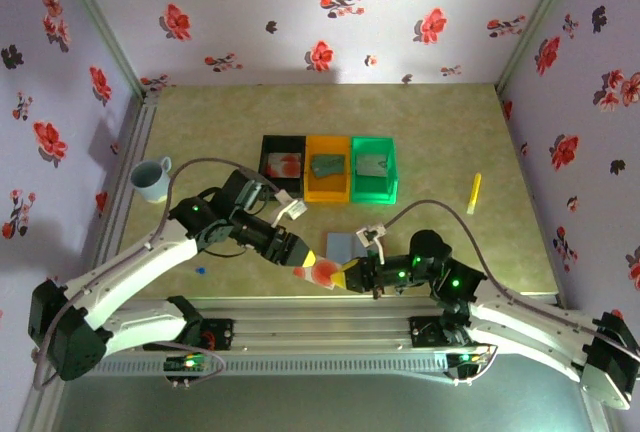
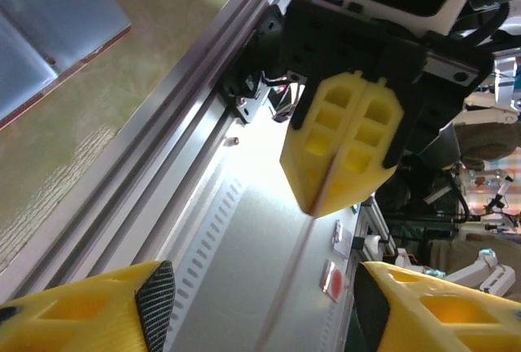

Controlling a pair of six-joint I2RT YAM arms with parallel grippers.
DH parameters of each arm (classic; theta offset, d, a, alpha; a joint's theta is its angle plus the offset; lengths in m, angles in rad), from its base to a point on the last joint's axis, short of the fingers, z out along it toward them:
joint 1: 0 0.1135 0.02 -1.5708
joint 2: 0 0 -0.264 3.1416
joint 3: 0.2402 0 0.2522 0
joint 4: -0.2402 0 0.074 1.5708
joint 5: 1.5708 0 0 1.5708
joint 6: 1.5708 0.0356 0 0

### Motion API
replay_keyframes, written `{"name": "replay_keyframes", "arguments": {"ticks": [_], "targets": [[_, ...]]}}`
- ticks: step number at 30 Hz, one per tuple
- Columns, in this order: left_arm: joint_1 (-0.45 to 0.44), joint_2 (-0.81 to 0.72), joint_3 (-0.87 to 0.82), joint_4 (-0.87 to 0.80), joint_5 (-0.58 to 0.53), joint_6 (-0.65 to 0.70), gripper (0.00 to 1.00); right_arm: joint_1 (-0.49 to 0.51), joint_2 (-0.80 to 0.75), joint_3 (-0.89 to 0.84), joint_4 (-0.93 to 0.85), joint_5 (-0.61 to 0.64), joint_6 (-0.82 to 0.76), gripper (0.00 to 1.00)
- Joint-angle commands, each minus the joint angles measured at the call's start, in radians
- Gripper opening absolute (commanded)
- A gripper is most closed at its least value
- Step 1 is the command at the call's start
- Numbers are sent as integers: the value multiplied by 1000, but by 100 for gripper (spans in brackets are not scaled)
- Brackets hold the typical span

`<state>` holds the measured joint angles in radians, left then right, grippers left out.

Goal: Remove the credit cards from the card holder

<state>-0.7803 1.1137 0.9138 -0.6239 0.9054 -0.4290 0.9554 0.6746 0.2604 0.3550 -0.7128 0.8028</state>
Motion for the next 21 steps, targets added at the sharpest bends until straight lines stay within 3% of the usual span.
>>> {"name": "replay_keyframes", "arguments": {"ticks": [1,8,14,21], "targets": [[-7,1,-6,23,53,10,53,-4,16,40,62,-39,-17,0],[-13,-20,-11,24,69,15,35,-5,30,42,67,-44,-26,0],[-21,-17,-13,21,73,18,28,-7,21,48,40,-31,-43,0],[-23,-22,-13,19,72,19,12,-10,14,52,-2,-2,-61,0]]}}
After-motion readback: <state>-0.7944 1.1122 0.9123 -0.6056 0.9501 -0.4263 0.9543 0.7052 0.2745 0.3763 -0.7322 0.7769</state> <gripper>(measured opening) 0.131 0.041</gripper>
